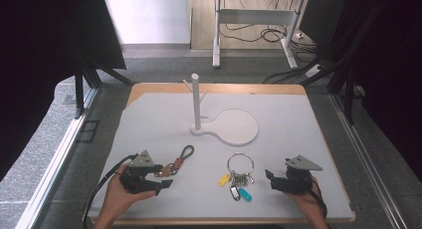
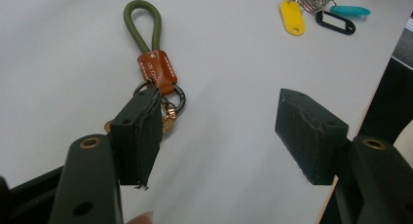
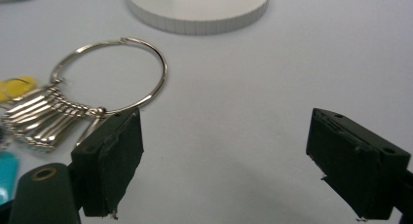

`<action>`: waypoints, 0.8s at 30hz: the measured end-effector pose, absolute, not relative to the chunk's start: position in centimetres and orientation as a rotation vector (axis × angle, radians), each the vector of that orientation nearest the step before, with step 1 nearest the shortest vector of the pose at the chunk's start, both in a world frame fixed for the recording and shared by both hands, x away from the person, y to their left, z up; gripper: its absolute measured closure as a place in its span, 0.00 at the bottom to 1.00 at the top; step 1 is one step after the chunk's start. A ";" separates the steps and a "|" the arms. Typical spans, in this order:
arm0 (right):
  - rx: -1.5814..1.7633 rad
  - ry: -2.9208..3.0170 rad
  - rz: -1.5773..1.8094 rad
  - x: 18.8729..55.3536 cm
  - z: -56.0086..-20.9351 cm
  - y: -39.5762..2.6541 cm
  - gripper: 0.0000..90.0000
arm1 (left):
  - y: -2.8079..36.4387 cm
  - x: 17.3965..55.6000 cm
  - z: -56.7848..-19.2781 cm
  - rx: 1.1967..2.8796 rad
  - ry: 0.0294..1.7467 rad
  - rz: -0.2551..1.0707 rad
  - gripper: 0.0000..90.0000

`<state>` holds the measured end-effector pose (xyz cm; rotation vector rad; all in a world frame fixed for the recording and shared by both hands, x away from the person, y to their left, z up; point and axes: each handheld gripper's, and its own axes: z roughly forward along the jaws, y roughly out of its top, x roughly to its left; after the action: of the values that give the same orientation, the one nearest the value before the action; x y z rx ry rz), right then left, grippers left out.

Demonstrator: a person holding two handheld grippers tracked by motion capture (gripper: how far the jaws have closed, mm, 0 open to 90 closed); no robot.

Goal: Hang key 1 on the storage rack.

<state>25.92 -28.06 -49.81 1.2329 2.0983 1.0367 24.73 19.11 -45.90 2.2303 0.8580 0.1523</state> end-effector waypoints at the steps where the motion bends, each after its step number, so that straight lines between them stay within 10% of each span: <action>1: 1.225 2.093 1.045 25.7 -49.7 -28.2 0.16 | 19.1 24.7 -45.9 2.233 0.856 0.153 0.39; 24: 1.252 2.069 1.124 25.0 -48.6 -30.7 0.27 | 18.9 24.9 -45.5 2.198 0.885 0.111 0.40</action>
<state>25.04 -30.67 -48.57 1.2515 2.0694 1.1244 24.94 18.91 -45.46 2.1980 0.8851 0.1112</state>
